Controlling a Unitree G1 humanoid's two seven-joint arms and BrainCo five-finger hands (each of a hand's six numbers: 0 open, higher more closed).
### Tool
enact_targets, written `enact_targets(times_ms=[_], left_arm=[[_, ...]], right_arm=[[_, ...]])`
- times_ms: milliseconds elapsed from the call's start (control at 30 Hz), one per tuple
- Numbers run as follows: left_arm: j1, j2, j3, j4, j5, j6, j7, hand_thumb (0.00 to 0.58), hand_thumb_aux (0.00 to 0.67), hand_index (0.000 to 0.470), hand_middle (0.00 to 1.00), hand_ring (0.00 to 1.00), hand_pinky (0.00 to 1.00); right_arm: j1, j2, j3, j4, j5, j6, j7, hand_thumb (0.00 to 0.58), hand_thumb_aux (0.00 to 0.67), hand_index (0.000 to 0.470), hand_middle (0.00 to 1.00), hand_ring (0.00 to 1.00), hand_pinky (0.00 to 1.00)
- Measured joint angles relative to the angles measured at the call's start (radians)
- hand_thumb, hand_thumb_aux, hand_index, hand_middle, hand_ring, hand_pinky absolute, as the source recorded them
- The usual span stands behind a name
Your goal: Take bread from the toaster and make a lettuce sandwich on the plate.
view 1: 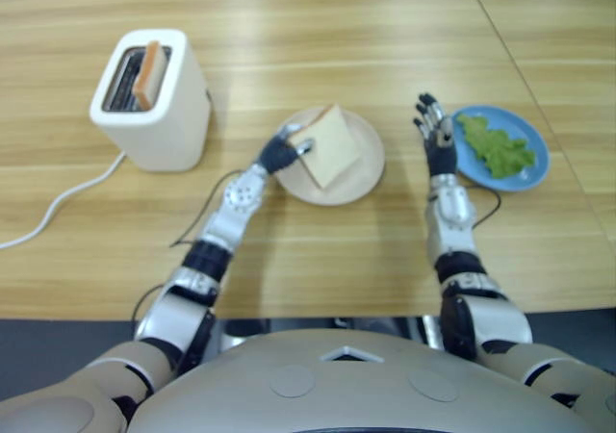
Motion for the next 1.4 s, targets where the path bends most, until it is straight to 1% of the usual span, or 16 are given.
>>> enact_targets(times_ms=[33, 67, 100, 133, 300, 467, 633, 700, 833, 867, 900, 967, 1000, 1100, 1200, 1400], left_arm=[[-0.004, 0.001, -0.006, 0.008, 0.009, -0.001, -0.005, 0.58, 0.67, 0.46, 1.0, 1.0, 1.0], [-0.008, 0.007, -0.02, 0.008, 0.027, -0.003, -0.011, 0.524, 0.462, 0.317, 0.0, 0.0, 0.0], [-0.011, 0.013, -0.029, 0.008, 0.036, -0.008, -0.017, 0.241, 0.158, 0.108, 0.0, 0.0, 0.0], [-0.012, 0.019, -0.037, 0.003, 0.045, -0.009, -0.024, 0.0, 0.0, 0.0, 0.0, 0.0, 0.0], [0.008, 0.076, -0.061, -0.064, 0.133, 0.011, -0.01, 0.0, 0.0, 0.0, 0.0, 0.0, 0.0], [0.029, 0.153, -0.042, -0.275, 0.259, 0.035, 0.089, 0.0, 0.0, 0.0, 0.0, 0.0, 0.0], [0.061, 0.185, -0.009, -0.481, 0.397, 0.07, 0.211, 0.0, 0.0, 0.0, 0.0, 0.0, 0.0], [0.066, 0.188, 0.002, -0.509, 0.421, 0.076, 0.235, 0.0, 0.0, 0.0, 0.0, 0.0, 0.0], [0.075, 0.185, 0.005, -0.502, 0.424, 0.077, 0.254, 0.0, 0.0, 0.0, 0.0, 0.0, 0.0], [0.072, 0.177, 0.005, -0.462, 0.421, 0.074, 0.26, 0.0, 0.0, 0.0, 0.0, 0.0, 0.0], [0.073, 0.173, 0.005, -0.445, 0.42, 0.074, 0.261, 0.0, 0.0, 0.0, 0.0, 0.0, 0.0], [0.07, 0.168, -0.003, -0.383, 0.424, 0.074, 0.277, 0.0, 0.0, 0.0, 0.0, 0.0, 0.0], [0.069, 0.162, -0.005, -0.348, 0.424, 0.073, 0.285, 0.0, 0.0, 0.0, 0.0, 0.0, 0.0], [0.065, 0.153, -0.02, -0.278, 0.428, 0.071, 0.305, 0.0, 0.0, 0.0, 0.0, 0.0, 0.0], [0.052, 0.147, -0.032, -0.222, 0.428, 0.067, 0.319, 0.0, 0.0, 0.0, 0.0, 0.0, 0.0], [0.049, 0.14, -0.041, -0.205, 0.43, 0.071, 0.323, 0.0, 0.0, 0.0, 0.0, 0.0, 0.0]], right_arm=[[0.0, -0.002, 0.0, 0.0, 0.0, 0.0, 0.0, 0.0, 0.0, 0.0, 0.0, 0.0, 0.0], [0.0, -0.004, 0.0, -0.001, 0.0, 0.001, 0.0, 0.0, 0.0, 0.0, 0.0, 0.0, 0.0], [0.0, -0.004, 0.0, -0.002, 0.001, 0.002, 0.001, 0.0, 0.0, 0.0, 0.0, 0.0, 0.0], [0.001, -0.005, 0.0, -0.004, 0.001, 0.002, 0.001, 0.0, 0.0, 0.0, 0.0, 0.0, 0.0], [0.003, -0.011, 0.001, -0.01, 0.0, 0.008, 0.001, 0.0, 0.0, 0.0, 0.0, 0.0, 0.0], [0.009, -0.014, 0.001, -0.012, 0.0, 0.011, 0.003, 0.0, 0.0, 0.0, 0.0, 0.0, 0.0], [0.015, -0.019, 0.004, -0.037, -0.005, 0.013, 0.0, 0.0, 0.0, 0.0, 0.0, 0.0, 0.0], [0.019, -0.031, 0.006, -0.056, -0.025, 0.011, -0.009, 0.0, 0.0, 0.0, 0.0, 0.0, 0.0], [0.012, -0.194, 0.026, -0.088, -0.198, -0.007, -0.135, 0.0, 0.0, 0.0, 0.0, 0.0, 0.0], [-0.005, -0.29, 0.048, -0.083, -0.314, -0.001, -0.233, 0.0, 0.0, 0.0, 0.0, 0.0, 0.0], [-0.015, -0.33, 0.051, -0.08, -0.354, 0.005, -0.265, 0.0, 0.0, 0.0, 0.0, 0.0, 0.0], [-0.064, -0.468, 0.115, -0.035, -0.516, 0.066, -0.41, 0.0, 0.0, 0.0, 0.0, 0.0, 0.0], [-0.097, -0.551, 0.168, 0.007, -0.621, 0.127, -0.491, 0.0, 0.0, 0.0, 0.0, 0.0, 0.0], [-0.171, -0.661, 0.299, 0.112, -0.81, 0.269, -0.609, 0.0, 0.0, 0.0, 0.0, 0.0, 0.0], [-0.236, -0.689, 0.446, 0.265, -0.94, 0.381, -0.657, 0.0, 0.0, 0.0, 0.0, 0.0, 0.0], [-0.274, -0.657, 0.601, 0.417, -1.018, 0.468, -0.651, 0.0, 0.0, 0.0, 0.0, 0.0, 0.0]])
